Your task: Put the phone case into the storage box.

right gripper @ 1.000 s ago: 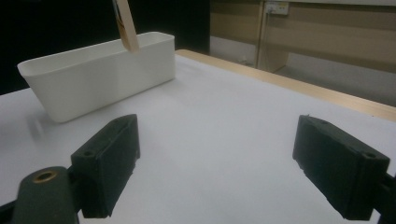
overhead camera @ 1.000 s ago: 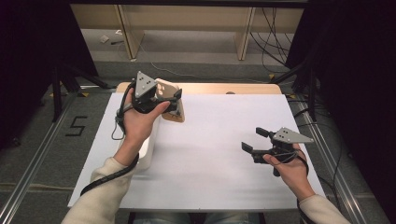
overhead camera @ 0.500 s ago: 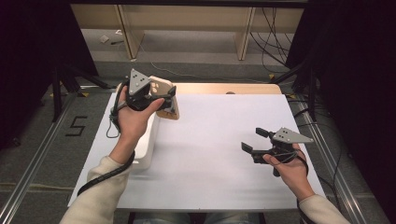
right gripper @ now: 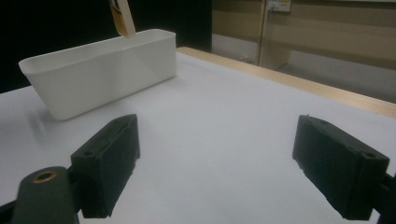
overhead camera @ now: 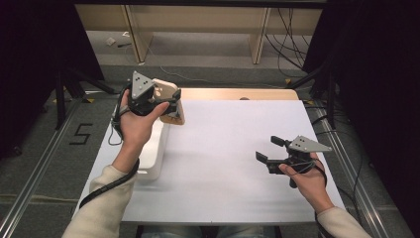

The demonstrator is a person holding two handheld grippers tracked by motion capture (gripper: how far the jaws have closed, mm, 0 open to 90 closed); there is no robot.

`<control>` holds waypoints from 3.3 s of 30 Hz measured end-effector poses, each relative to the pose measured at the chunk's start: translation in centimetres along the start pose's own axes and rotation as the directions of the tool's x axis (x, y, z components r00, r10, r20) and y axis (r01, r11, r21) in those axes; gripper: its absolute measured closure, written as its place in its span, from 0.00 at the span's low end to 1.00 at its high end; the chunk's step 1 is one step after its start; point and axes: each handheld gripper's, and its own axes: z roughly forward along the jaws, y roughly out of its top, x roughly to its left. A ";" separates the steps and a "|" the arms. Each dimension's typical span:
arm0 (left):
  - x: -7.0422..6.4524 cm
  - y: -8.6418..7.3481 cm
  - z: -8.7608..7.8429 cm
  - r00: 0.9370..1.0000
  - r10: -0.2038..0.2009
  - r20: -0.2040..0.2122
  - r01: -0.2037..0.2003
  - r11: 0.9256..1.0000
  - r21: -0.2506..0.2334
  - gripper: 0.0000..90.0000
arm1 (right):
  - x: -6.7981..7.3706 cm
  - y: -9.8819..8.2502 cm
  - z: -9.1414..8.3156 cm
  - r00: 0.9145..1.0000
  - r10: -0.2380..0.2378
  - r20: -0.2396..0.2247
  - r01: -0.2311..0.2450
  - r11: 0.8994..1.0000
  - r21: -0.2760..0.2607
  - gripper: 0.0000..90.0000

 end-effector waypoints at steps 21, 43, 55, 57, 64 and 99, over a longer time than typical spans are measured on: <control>1.9 0.0 -0.5 0.998 0.012 -0.063 -0.012 1.000 0.011 0.11 | 0.0 0.0 0.1 1.000 -0.002 -0.006 0.002 1.000 0.000 0.18; 2.9 -0.2 -0.5 0.996 0.018 -0.088 -0.016 1.000 0.018 0.11 | 0.0 0.0 0.0 1.000 0.003 -0.006 -0.003 1.000 0.001 0.18; 3.4 -0.4 -0.5 0.994 0.021 -0.105 -0.019 0.999 0.026 0.11 | 0.0 -0.1 0.1 1.000 0.003 -0.008 -0.003 1.000 0.001 0.18; 3.6 -0.4 -0.5 0.994 0.022 -0.106 -0.019 0.999 0.028 0.11 | 0.0 -0.1 0.1 1.000 0.001 -0.011 -0.001 1.000 0.002 0.18; 3.8 -0.6 -0.4 0.994 0.022 -0.109 -0.018 0.999 0.031 0.11 | 0.0 -0.1 0.1 1.000 0.003 -0.014 -0.003 1.000 0.004 0.18; 4.7 -1.3 -0.1 0.992 0.023 -0.125 -0.017 0.999 0.047 0.11 | 0.1 -0.2 0.2 1.000 0.002 -0.021 -0.002 1.000 0.009 0.18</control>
